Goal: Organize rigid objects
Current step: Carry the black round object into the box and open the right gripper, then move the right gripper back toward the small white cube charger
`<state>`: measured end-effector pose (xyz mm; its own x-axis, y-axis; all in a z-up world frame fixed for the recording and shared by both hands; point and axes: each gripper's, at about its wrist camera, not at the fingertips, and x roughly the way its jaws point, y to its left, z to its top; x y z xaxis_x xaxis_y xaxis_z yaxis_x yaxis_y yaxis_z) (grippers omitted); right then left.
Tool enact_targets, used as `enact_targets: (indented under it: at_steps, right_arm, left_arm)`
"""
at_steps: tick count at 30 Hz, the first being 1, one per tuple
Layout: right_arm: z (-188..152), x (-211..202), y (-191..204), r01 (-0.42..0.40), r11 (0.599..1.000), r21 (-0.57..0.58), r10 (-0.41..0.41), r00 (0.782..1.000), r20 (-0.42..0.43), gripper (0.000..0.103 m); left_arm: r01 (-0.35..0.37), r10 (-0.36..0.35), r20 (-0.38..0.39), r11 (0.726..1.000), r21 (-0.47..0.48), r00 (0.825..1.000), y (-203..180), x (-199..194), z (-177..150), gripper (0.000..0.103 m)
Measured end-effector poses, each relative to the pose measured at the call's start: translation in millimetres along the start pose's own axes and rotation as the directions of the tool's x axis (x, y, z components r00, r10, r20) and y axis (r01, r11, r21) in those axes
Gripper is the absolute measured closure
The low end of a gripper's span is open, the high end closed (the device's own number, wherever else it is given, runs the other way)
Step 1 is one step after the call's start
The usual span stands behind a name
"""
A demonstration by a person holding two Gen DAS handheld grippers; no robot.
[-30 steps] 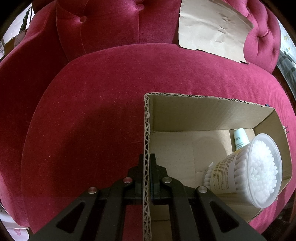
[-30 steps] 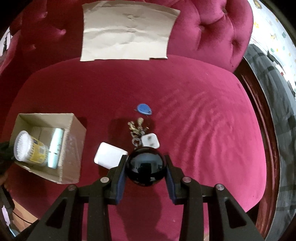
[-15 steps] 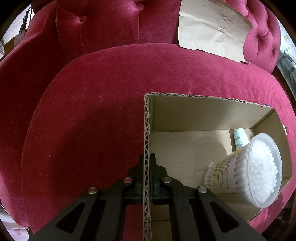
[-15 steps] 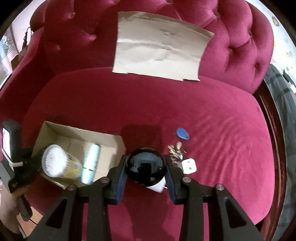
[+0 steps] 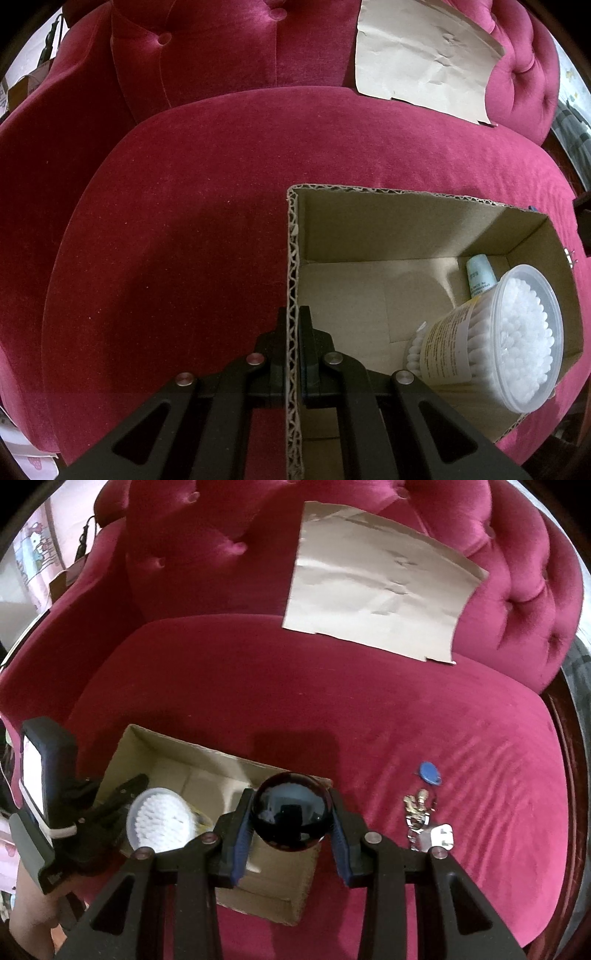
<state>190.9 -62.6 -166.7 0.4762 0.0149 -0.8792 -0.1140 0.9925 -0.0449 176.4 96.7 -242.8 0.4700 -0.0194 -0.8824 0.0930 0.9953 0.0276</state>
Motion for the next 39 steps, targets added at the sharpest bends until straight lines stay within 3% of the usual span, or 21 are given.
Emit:
enact_targets:
  at_steps: [28, 31, 33, 34, 35, 39]
  right_arm:
    - [3.5, 25.1, 29.9, -0.029, 0.999, -0.042, 0.029, 0.999, -0.015, 0.063]
    - [4.4, 22.5, 29.5, -0.022, 0.999, -0.033, 0.022, 1.000, -0.004, 0.049]
    - [4.9, 22.3, 29.5, -0.017, 0.999, -0.033, 0.017, 1.000, -0.003, 0.030]
    - [4.8, 21.8, 28.6, -0.012, 1.000, -0.028, 0.012, 1.000, 0.002, 0.015]
    - [4.8, 21.5, 27.9, -0.011, 1.000, -0.025, 0.011, 1.000, 0.006, 0.008]
    - [5.6, 23.8, 26.1, 0.004, 1.000, -0.020, -0.004, 1.000, -0.004, 0.001]
  left_arm:
    - [0.004, -0.004, 0.001, 1.000, 0.002, 1.000, -0.1, 0.1, -0.4, 0.100]
    - [0.002, -0.002, 0.002, 1.000, 0.002, 1.000, 0.0, -0.1, -0.2, 0.100]
    - [0.003, -0.003, 0.002, 1.000, 0.001, 1.000, 0.2, -0.3, -0.4, 0.100]
    - [0.003, -0.004, 0.002, 1.000, 0.001, 1.000, 0.5, -0.5, -0.6, 0.100]
    - [0.003, -0.003, 0.002, 1.000, 0.001, 1.000, 0.4, -0.6, -0.6, 0.100]
    - [0.002, -0.002, 0.003, 1.000, 0.001, 1.000, 0.6, -0.9, -0.5, 0.100]
